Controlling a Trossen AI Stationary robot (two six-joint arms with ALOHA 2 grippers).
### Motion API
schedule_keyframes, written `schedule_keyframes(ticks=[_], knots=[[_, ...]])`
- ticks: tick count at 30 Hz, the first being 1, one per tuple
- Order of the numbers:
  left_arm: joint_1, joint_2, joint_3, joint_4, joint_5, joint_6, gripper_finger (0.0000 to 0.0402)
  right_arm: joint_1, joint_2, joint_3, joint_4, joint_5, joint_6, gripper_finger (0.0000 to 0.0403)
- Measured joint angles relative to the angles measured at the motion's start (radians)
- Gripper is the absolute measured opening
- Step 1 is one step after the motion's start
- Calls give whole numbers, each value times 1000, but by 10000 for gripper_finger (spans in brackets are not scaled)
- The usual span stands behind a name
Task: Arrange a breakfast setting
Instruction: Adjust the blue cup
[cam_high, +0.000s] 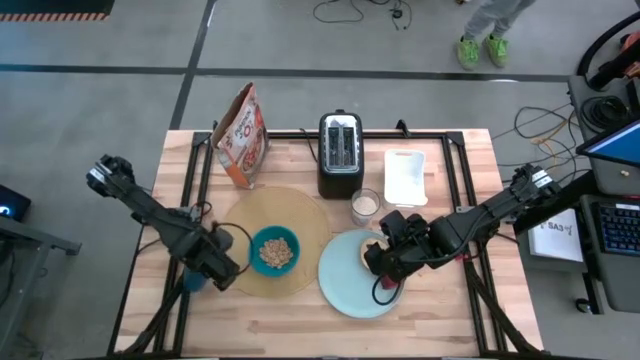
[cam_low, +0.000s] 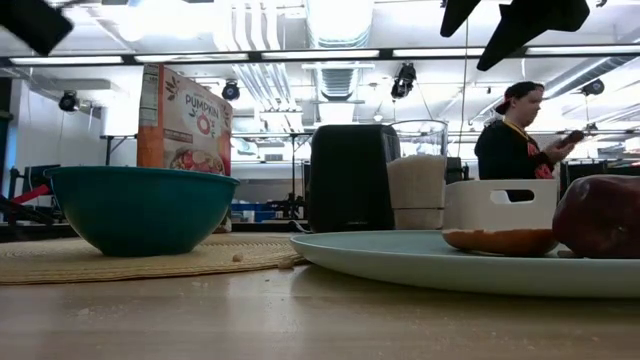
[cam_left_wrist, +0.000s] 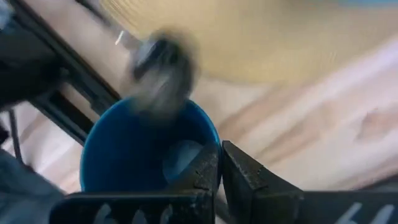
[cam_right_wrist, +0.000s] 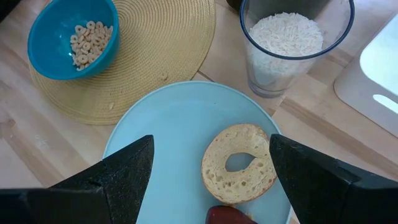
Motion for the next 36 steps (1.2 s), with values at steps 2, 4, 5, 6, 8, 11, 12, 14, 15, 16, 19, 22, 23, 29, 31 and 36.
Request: schedule_keyframes(ticks=[2,4,5,6,8,11,12,14,15,16,19,22,23,29,31,36], knots=[[-31,-1,33,-25,-102,-92,1,0,0,0,0,2,0,306],[-72,-1,47,-25,-209,-181,1,0,0,0,0,10,-1,306],[-93,-1,48,-27,-245,-228,1,0,0,0,0,17,-1,306],[-112,-1,48,-29,-277,-277,1,0,0,0,0,22,-2,306],[-154,-1,44,-29,-324,-366,1,0,0,0,0,24,-2,306],[-214,4,34,-34,-384,-472,1,0,0,0,0,25,-2,306],[-233,9,31,-38,-405,-504,1,0,0,0,0,25,-2,306],[-266,25,22,-40,-436,-555,1,0,0,0,0,26,-2,306],[-279,37,18,-41,-440,-578,1,0,0,0,0,27,-2,306],[-291,50,14,-39,-438,-599,1,0,0,0,0,30,-3,306],[-311,95,10,-38,-406,-623,1,0,0,0,0,38,-2,306],[-322,139,10,-31,-413,-622,0,0,0,0,0,50,-2,306],[-324,153,10,-24,-415,-622,0,-1,0,0,0,51,-2,306],[-347,200,11,5,-407,-628,2,-5,0,0,0,51,-5,306],[-356,207,10,8,-386,-633,9,-5,0,0,0,51,-5,306],[-380,204,9,25,-379,-650,45,-5,0,0,0,51,-5,306]])
